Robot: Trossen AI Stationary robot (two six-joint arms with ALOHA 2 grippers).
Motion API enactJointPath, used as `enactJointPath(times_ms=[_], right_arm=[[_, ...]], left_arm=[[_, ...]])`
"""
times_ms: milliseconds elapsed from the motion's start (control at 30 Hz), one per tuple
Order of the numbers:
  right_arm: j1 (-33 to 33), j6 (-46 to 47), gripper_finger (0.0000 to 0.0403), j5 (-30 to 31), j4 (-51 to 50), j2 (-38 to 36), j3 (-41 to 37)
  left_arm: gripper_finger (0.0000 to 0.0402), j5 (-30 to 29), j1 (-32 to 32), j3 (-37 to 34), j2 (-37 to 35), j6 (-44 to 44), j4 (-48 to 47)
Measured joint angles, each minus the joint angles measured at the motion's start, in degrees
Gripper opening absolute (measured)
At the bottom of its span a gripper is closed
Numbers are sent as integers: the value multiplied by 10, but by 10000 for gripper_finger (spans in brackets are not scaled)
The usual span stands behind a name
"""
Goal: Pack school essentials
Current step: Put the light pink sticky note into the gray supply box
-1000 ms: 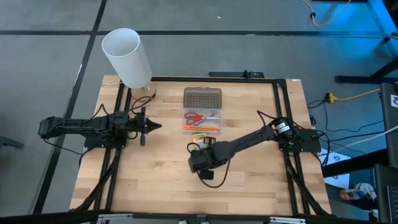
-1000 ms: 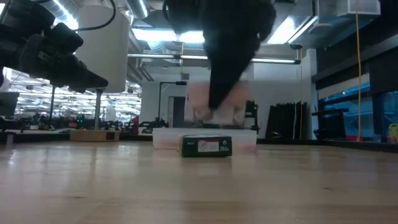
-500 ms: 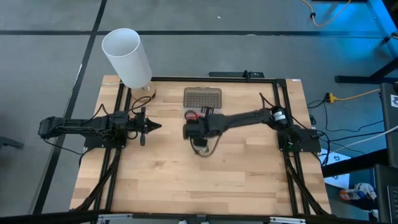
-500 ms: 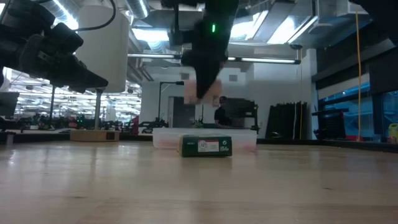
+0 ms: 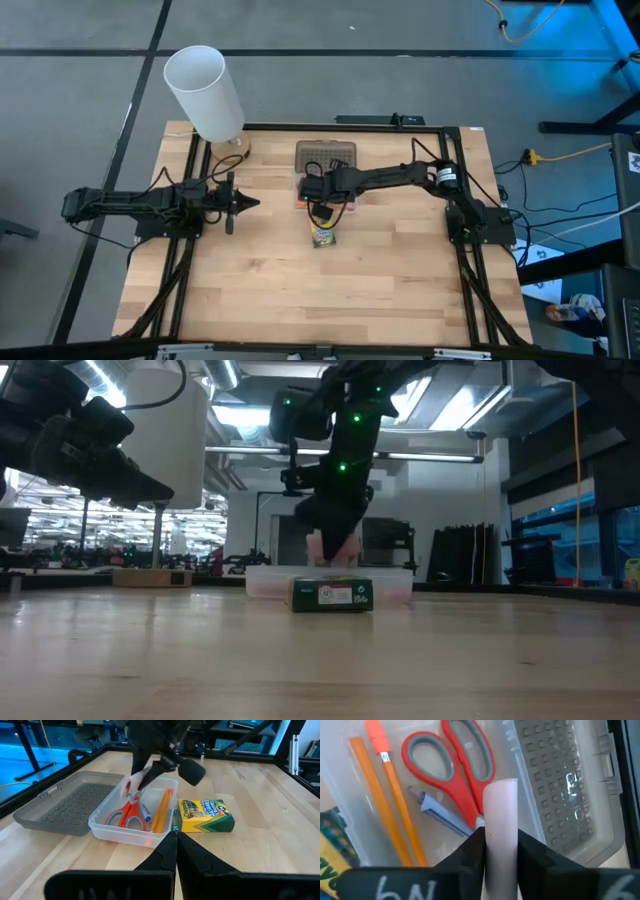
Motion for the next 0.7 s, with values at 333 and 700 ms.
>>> enactJointPath(times_ms=[333,700], right_arm=[[2,-1,138,-5,2,0,20],[2,24,251,-31,15,0,20]], left_arm=[[0,0,0,0,0,0,0],[0,0,0,0,0,0,0]])
